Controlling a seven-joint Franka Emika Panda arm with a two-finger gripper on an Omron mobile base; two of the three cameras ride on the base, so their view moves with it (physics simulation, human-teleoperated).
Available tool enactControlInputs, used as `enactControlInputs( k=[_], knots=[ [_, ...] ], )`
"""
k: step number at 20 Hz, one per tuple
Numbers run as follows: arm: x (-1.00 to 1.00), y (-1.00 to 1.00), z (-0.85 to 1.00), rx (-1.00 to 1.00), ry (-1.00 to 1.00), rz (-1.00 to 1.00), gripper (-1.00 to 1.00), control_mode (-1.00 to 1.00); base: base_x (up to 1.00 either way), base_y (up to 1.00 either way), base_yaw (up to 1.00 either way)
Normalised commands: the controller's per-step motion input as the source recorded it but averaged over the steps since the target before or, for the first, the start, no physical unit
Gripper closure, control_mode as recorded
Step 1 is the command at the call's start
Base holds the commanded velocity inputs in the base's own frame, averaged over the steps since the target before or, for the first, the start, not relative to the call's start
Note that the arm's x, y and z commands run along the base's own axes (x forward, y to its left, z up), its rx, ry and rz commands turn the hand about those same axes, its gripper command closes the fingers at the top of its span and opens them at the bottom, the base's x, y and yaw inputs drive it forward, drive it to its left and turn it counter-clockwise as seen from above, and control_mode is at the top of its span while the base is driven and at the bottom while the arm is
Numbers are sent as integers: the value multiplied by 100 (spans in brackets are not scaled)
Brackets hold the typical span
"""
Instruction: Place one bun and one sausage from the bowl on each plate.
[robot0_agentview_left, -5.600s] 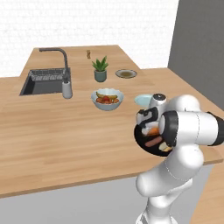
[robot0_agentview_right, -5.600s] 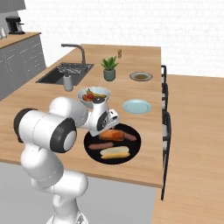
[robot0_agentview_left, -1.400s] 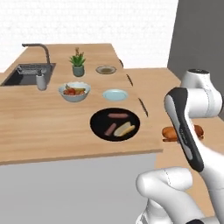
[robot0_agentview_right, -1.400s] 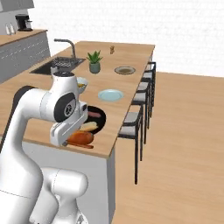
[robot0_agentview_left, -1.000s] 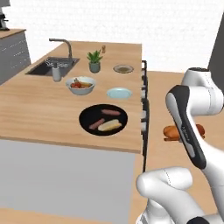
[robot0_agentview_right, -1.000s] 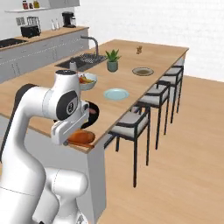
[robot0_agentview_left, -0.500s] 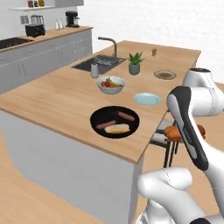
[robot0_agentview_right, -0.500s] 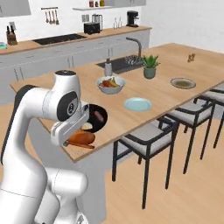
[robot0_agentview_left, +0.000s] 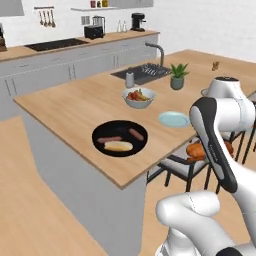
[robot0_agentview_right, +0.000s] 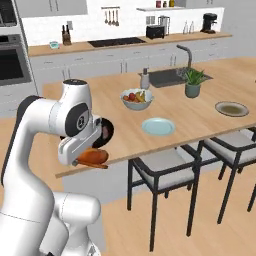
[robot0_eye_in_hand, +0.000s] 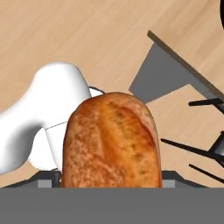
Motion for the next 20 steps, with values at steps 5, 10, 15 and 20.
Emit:
enactControlInputs(
  k=[5, 10, 15, 20],
  knots=[
    [0, 0, 0, 0, 0, 0, 100, 100, 0, -100, 44],
    [0, 0, 0, 0, 0, 0, 100, 100, -9, -100, 38],
    [0, 0, 0, 0, 0, 0, 100, 100, 1, -100, 32],
    [0, 0, 0, 0, 0, 0, 100, 100, 47, -79, 27]
  ],
)
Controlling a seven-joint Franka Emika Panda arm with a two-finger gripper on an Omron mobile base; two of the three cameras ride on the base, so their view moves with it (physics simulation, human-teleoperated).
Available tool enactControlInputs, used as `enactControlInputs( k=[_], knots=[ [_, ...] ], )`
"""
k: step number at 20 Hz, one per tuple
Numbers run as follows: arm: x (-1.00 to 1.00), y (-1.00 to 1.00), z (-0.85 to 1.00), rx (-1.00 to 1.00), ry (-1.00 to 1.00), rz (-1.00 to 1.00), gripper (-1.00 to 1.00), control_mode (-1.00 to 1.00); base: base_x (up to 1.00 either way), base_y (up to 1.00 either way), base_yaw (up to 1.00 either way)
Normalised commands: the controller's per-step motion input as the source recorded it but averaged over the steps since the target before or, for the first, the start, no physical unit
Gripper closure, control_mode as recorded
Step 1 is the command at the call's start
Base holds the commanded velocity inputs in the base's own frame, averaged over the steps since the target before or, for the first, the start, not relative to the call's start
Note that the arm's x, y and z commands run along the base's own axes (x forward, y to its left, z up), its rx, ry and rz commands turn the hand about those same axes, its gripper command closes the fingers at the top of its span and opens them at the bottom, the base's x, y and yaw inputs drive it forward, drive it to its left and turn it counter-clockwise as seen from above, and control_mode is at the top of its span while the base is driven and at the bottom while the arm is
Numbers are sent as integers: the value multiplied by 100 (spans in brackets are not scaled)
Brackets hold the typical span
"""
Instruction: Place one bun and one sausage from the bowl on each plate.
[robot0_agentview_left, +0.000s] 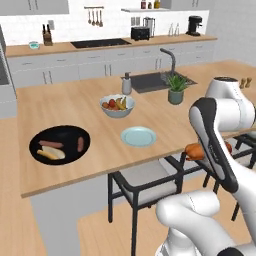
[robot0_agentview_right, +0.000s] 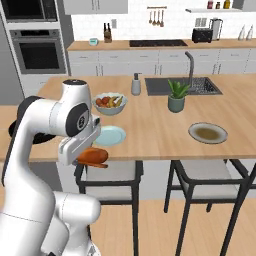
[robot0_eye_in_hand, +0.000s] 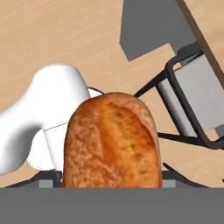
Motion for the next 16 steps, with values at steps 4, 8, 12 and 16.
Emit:
enactControlInputs(
  k=[4, 8, 12, 16],
  knots=[
    [34, 0, 4, 1, 0, 10, 100, -100, 25, -10, 12],
    [97, 26, 1, 0, 0, 13, 100, -100, 0, 0, 0],
    [100, 68, -6, 0, 1, 10, 100, -100, 0, 0, 0],
    [100, 71, -31, 0, 8, 6, 100, -100, 0, 0, 0]
  ],
)
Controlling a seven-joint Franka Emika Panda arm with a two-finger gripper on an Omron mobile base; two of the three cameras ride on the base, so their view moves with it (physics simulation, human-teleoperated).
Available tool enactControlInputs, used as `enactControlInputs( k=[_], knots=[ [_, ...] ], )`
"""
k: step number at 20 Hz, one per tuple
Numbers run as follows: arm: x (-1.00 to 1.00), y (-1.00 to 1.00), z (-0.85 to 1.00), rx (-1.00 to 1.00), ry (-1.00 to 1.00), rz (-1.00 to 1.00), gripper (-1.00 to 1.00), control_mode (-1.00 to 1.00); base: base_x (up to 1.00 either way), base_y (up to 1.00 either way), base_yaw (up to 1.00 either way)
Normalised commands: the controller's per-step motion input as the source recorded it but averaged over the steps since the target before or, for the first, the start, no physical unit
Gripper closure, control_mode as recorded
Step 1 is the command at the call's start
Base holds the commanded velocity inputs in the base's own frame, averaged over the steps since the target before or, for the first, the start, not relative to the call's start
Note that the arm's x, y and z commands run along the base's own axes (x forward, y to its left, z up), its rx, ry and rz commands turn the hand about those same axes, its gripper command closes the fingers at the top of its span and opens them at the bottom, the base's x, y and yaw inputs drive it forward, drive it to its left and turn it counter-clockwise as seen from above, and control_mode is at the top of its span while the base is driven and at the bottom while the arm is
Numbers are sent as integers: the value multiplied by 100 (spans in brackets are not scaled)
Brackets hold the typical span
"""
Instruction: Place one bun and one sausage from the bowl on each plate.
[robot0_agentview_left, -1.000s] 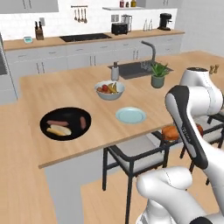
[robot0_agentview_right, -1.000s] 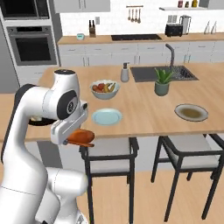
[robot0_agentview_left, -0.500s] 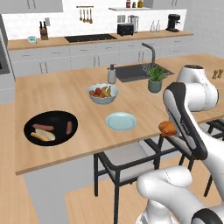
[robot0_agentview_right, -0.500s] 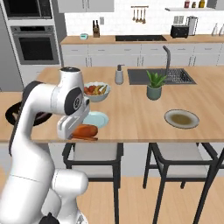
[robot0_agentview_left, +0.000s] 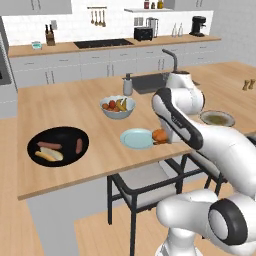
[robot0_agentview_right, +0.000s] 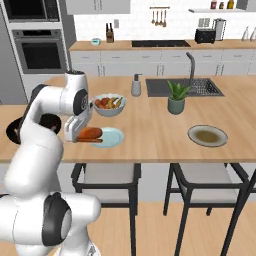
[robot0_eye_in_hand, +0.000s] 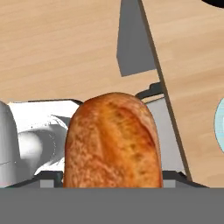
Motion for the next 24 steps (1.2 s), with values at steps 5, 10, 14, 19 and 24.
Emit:
enactControlInputs(
  k=[5, 10, 14, 19, 24],
  knots=[
    [100, 26, -55, 3, 4, 4, 100, -100, 0, 0, 0],
    [100, 0, -54, 4, -2, 0, 100, -100, 0, 0, 0],
    [81, 0, -58, 3, -7, 0, 100, -100, 0, 0, 0],
    [78, 0, -55, 0, -9, 0, 100, -100, 0, 0, 0],
    [77, 21, -48, 0, -4, 0, 100, -100, 0, 0, 0]
  ],
)
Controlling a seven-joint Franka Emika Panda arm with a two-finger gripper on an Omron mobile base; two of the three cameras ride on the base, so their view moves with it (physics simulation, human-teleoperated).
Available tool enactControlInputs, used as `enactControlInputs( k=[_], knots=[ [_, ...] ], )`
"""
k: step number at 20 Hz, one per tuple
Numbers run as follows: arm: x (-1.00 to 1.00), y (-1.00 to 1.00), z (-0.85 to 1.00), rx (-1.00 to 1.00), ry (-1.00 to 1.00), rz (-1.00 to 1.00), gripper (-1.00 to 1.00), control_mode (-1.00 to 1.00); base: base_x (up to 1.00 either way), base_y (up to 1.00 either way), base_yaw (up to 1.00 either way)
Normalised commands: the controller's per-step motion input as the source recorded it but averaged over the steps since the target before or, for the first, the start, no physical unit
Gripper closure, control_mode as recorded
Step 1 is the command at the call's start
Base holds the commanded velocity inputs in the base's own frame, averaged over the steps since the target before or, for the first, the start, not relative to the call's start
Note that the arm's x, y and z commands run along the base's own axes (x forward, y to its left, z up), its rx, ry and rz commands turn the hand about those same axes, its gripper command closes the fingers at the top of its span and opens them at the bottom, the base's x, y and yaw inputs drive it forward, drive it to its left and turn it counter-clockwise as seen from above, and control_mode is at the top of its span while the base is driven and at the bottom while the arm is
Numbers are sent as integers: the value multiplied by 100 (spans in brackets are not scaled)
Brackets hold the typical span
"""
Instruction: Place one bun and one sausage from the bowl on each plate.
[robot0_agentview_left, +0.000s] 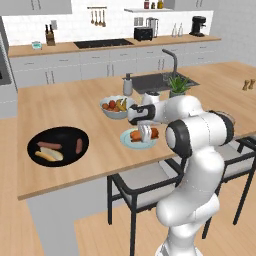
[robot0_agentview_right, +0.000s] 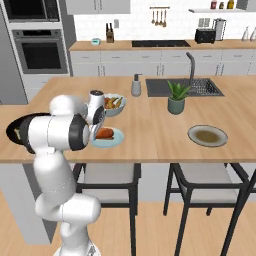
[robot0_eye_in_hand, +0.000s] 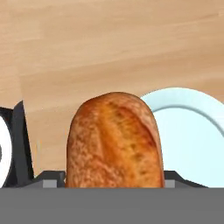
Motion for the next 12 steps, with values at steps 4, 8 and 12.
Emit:
enactControlInputs(
  k=[4, 8, 12],
  knots=[
    [88, 26, -29, 0, 0, 0, 100, -100, 0, 0, 0],
    [83, 3, -32, 0, 0, 0, 100, -100, 0, 0, 0],
    [71, 0, -41, 0, 0, -2, 100, -100, 0, 0, 0]
  ],
)
